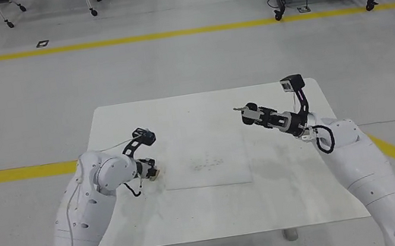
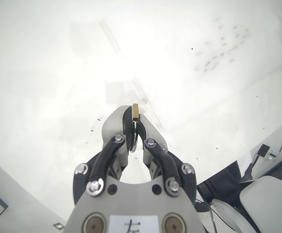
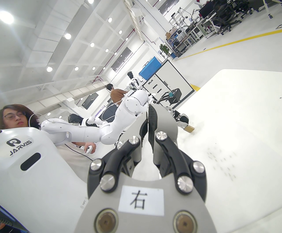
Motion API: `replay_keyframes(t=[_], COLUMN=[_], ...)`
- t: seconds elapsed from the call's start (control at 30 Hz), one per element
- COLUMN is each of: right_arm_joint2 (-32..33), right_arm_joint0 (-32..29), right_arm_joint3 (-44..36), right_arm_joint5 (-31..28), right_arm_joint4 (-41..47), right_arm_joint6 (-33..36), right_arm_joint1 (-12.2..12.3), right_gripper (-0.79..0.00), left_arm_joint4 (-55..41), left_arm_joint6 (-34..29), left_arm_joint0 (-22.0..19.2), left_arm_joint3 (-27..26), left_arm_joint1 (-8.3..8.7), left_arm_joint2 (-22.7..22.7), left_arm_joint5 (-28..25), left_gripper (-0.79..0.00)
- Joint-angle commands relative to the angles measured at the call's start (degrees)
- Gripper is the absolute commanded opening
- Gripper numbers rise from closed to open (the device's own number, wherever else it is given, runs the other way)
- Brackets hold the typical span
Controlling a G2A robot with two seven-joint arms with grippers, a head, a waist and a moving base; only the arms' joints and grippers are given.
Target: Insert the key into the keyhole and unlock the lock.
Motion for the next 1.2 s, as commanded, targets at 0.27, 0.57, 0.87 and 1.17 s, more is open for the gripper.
replay_keyframes(t=[0.27,0.57,0.87,1.17], right_arm_joint2=[0.00,0.00,0.00,0.00], right_arm_joint0=[0.00,0.00,0.00,0.00], right_arm_joint3=[0.00,0.00,0.00,0.00], right_arm_joint5=[0.00,0.00,0.00,0.00], right_arm_joint4=[0.00,0.00,0.00,0.00], right_arm_joint6=[0.00,0.00,0.00,0.00], right_arm_joint1=[0.00,0.00,0.00,0.00], right_gripper=[-0.785,-0.785,-0.785,-0.785], left_arm_joint4=[0.37,-0.45,-1.17,-3.26], left_arm_joint6=[0.92,0.84,1.34,-0.53], left_arm_joint0=[-1.03,-1.42,-2.43,-1.10], left_arm_joint3=[1.07,1.60,2.60,-0.30], left_arm_joint1=[0.09,0.28,0.39,1.48], left_arm_joint2=[1.30,1.89,2.46,-0.62], left_arm_joint5=[0.37,0.14,0.04,-1.25], left_gripper=[-0.785,-0.668,-0.622,-0.514])
